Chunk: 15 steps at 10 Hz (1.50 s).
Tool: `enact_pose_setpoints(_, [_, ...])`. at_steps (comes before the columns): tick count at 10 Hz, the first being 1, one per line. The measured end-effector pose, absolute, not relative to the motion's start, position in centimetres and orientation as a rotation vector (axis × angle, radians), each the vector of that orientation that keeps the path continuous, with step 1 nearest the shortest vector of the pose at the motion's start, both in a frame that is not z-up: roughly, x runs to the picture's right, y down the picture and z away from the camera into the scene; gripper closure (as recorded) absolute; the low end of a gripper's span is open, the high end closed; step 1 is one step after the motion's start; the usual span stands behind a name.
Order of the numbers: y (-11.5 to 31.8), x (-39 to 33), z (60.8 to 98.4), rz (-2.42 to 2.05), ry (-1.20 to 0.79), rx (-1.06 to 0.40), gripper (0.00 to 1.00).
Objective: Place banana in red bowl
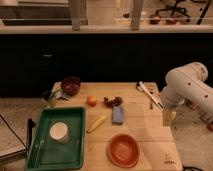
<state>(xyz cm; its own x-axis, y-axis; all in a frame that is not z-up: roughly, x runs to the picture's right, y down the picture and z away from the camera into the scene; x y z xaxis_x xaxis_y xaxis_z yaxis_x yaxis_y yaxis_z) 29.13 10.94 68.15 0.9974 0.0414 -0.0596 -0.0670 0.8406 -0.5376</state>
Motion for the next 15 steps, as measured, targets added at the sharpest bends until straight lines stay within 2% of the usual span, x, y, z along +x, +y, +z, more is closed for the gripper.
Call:
enact_pose_setpoints(5, [10.9,29.1,68.2,0.057,0.046,-0.57,0.14])
enact_pose_setpoints(7, [11.1,28.9,68.5,0.052,0.058,-0.566,0.2])
enact_pose_setpoints(15, [11.1,22.7,71.4,0.005,0.087,-0.534,0.2])
